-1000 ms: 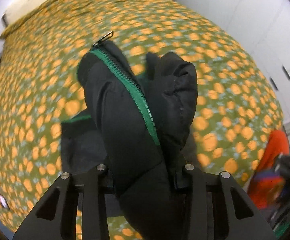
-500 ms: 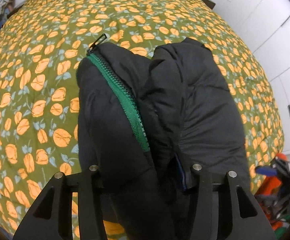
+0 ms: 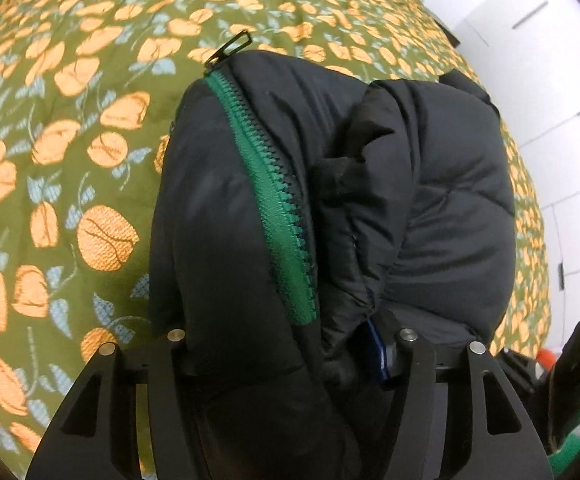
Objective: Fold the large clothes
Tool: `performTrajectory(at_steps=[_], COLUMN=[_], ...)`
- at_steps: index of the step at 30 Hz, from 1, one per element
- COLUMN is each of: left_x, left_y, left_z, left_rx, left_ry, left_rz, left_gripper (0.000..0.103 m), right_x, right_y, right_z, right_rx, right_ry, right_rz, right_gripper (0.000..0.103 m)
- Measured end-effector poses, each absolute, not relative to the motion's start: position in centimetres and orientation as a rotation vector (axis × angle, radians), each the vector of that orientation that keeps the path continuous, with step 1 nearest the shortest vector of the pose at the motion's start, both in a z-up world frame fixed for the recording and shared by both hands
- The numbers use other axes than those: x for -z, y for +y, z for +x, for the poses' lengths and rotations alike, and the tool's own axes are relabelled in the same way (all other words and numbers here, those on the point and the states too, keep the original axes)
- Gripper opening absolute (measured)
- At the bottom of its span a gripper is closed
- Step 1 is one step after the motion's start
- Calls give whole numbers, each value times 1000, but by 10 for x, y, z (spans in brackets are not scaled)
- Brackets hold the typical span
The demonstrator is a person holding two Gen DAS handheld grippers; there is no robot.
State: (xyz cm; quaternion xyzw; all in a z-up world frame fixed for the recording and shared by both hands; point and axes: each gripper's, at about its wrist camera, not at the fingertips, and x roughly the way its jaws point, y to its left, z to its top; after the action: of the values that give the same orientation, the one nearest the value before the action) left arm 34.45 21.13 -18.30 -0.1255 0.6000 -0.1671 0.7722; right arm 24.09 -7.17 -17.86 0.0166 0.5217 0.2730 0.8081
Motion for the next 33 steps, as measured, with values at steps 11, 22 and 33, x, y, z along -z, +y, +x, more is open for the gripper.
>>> performTrajectory(at_steps=[11,22,33], left_x=[187,197,194], left_y=[227,236,234], left_z=[334,335,331], left_rx=[374,356,357], left_ry=[1277,1301,1295], left_rz=[-312,-359,-345], left_gripper=[60,60,61], right_x=[86,174,148], right_y=[-99,-31,-38], right_z=[316,464,423], right_rx=[-597,-452,-445], right_ry=[1107,1318,1226], right_rz=[107,-64,-173], right_gripper=[48,48,48])
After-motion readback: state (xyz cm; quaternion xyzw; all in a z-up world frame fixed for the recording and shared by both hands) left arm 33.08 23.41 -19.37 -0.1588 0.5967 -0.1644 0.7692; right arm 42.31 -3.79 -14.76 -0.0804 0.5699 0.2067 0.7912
